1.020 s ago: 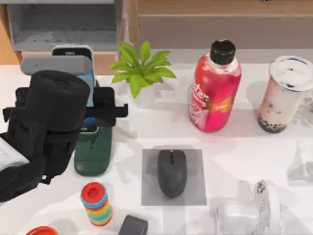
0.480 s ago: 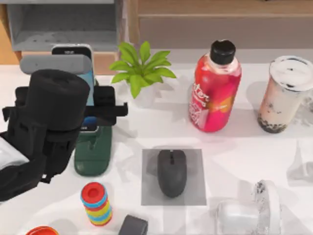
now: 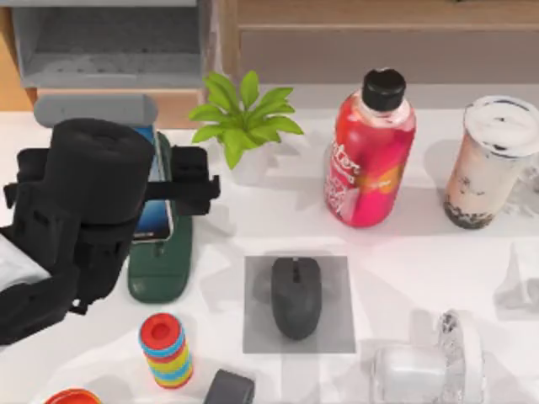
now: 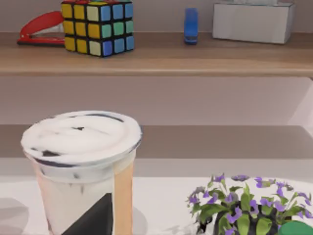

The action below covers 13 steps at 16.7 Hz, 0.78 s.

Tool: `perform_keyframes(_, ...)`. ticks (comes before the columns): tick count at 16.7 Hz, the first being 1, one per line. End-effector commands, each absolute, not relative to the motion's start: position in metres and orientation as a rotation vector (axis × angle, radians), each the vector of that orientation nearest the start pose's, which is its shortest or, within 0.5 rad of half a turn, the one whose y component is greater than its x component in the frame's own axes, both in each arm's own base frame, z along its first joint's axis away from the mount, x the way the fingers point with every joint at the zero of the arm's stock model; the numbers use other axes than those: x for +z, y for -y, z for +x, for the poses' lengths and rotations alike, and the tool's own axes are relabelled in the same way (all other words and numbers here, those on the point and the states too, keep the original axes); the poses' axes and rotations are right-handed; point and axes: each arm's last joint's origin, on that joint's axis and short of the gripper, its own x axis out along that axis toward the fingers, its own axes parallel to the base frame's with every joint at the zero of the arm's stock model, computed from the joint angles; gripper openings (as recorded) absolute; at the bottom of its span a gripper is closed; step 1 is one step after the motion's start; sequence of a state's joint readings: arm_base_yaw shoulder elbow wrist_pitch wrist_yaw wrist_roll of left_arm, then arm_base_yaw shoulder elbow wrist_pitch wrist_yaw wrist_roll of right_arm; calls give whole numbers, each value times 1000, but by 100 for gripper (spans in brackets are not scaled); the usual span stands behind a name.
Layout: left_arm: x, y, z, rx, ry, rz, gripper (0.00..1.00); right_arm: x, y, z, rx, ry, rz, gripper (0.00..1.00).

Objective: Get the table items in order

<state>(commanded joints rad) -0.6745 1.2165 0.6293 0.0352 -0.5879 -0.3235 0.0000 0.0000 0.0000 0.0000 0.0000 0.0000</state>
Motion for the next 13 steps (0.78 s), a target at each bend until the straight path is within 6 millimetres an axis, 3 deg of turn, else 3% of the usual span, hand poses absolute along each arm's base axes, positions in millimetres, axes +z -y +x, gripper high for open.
perform_keyframes(8,212,143,206,-6,-455,0,100,160,1,106,0,0,0,100)
perform_keyframes(13,210,148,190,-30,-474,-22,100,160,1,106,0,0,0,100)
